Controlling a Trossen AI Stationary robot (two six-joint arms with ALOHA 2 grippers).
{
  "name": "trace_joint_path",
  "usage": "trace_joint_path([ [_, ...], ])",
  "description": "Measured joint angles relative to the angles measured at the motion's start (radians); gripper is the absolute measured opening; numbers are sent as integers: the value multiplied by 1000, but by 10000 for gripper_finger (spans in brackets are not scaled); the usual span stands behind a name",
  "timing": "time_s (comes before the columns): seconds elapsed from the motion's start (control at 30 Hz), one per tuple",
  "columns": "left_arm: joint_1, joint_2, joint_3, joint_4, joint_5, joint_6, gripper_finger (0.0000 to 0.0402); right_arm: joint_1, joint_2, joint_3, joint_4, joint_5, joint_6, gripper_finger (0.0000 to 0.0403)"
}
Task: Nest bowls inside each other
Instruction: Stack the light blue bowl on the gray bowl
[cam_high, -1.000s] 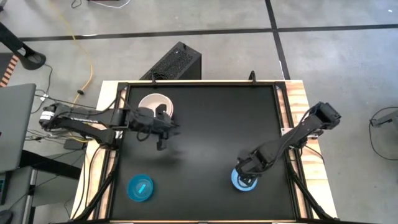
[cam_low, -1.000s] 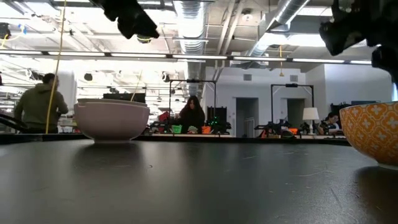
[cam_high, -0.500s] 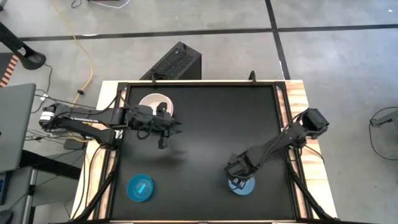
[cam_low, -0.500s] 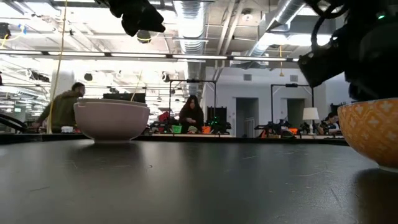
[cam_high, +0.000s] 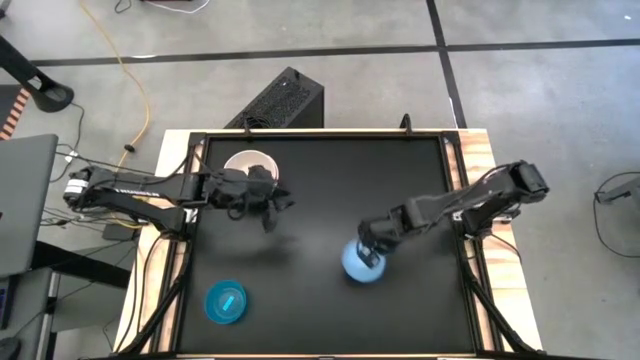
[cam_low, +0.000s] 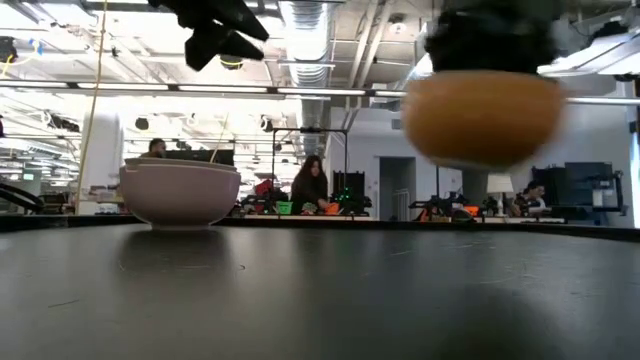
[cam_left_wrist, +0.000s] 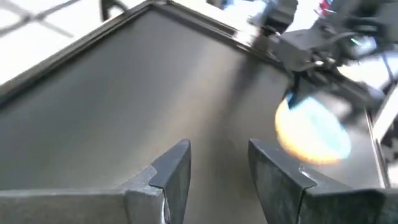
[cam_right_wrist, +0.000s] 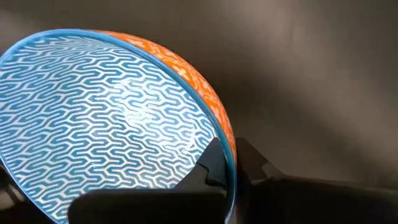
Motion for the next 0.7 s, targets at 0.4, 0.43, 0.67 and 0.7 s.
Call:
trace_joint_path([
  [0.4,108,105,1,114,142,-378,148,-238,91,110,98,11,-42,4],
  [0.43,109,118,2,117,161,-377,148,-252,108,124,96,2,-44,3],
  [0.67,109,250,41,93,283,-352,148,-323,218,233,97,-43,-117,3],
  [0.7,109,267,47,88,289,-336,148,-329,232,252,96,-44,-130,3],
])
